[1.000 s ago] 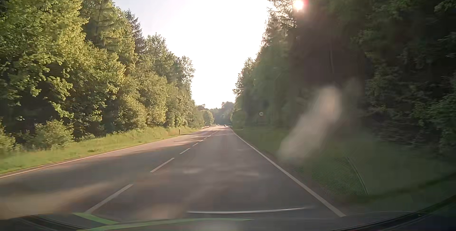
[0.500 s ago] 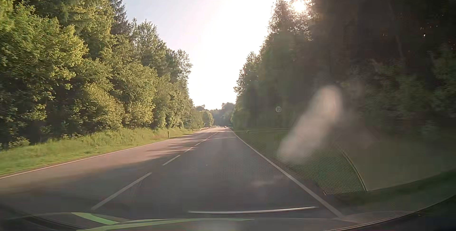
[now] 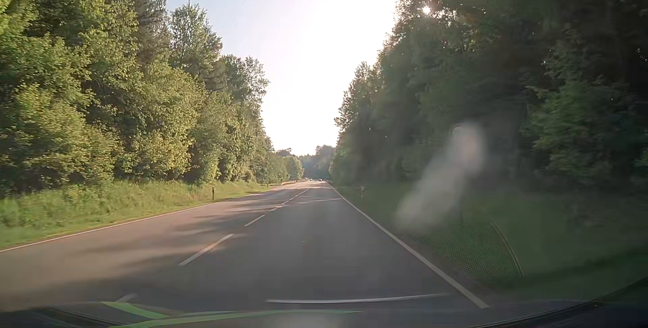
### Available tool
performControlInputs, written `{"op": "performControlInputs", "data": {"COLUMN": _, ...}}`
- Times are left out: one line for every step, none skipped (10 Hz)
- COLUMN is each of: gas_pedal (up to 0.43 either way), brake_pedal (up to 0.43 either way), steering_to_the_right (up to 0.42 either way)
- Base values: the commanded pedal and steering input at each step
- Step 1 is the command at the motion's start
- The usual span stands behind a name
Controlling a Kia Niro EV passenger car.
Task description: Follow the waypoints while adhering to traffic rules and regulations
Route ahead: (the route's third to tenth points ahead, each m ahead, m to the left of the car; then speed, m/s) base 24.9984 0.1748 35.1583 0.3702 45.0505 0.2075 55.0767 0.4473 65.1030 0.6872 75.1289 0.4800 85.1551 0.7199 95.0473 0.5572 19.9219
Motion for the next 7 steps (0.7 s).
{"op": "performControlInputs", "data": {"gas_pedal": 0.118, "brake_pedal": 0.000, "steering_to_the_right": 0.001}}
{"op": "performControlInputs", "data": {"gas_pedal": 0.118, "brake_pedal": 0.000, "steering_to_the_right": 0.001}}
{"op": "performControlInputs", "data": {"gas_pedal": 0.118, "brake_pedal": 0.000, "steering_to_the_right": 0.001}}
{"op": "performControlInputs", "data": {"gas_pedal": 0.118, "brake_pedal": 0.000, "steering_to_the_right": 0.001}}
{"op": "performControlInputs", "data": {"gas_pedal": 0.118, "brake_pedal": 0.000, "steering_to_the_right": 0.002}}
{"op": "performControlInputs", "data": {"gas_pedal": 0.118, "brake_pedal": 0.000, "steering_to_the_right": 0.002}}
{"op": "performControlInputs", "data": {"gas_pedal": 0.118, "brake_pedal": 0.000, "steering_to_the_right": 0.002}}
